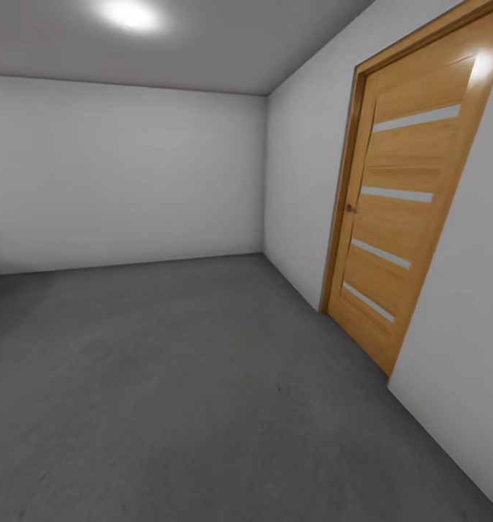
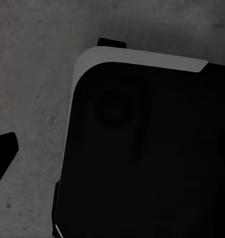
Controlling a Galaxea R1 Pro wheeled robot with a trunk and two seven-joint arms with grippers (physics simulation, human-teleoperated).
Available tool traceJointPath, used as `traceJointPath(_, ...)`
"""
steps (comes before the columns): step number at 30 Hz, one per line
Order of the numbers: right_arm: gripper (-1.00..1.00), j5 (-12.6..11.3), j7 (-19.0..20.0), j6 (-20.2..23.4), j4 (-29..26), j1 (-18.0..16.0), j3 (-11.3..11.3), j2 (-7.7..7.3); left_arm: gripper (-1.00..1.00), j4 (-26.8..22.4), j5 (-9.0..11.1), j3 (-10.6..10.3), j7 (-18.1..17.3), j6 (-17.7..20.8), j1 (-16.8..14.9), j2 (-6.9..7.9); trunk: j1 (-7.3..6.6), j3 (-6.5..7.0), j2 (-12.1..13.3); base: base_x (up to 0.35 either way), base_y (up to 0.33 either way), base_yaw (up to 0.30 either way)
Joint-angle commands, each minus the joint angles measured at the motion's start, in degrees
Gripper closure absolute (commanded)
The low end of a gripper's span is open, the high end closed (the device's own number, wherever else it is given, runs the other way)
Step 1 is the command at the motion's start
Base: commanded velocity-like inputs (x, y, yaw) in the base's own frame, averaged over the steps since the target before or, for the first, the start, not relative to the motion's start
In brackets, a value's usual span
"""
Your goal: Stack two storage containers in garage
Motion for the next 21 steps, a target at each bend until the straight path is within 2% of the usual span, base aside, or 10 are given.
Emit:
traceJointPath(1,-1.00,0.5,0.0,-0.2,0.0,0.0,0.0,-0.04,-1.00,0.0,0.4,0.0,0.0,-0.1,0.0,-0.01,0.03,-0.04,0.0,0.325,0.000,0.000)
traceJointPath(21,-1.00,0.5,0.0,-0.2,0.0,0.0,0.0,-0.03,-1.00,0.0,0.4,0.0,0.1,0.3,0.0,-0.01,0.03,-0.04,0.0,0.325,0.000,0.000)
